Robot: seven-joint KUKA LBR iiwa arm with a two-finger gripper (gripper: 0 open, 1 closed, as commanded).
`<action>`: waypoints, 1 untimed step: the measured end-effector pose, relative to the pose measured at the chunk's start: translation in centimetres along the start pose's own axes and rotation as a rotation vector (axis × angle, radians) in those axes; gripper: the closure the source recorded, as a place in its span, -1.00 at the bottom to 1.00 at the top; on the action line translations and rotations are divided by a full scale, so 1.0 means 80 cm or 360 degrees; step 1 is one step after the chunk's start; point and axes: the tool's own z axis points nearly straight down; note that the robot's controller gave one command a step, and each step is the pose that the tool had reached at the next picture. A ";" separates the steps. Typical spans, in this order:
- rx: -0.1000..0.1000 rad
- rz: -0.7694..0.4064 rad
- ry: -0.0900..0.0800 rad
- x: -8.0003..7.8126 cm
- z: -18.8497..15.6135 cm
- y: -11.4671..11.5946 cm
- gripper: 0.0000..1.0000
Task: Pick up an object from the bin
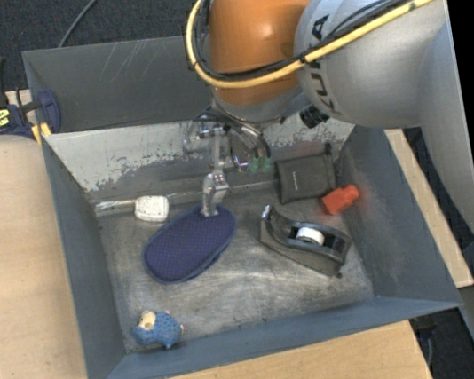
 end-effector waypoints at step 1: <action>-0.0015 0.0293 0.0015 0.007 0.161 -0.079 -1.00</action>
Offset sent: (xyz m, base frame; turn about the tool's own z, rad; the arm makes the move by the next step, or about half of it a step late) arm -0.0071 -0.0673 -0.1351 0.1836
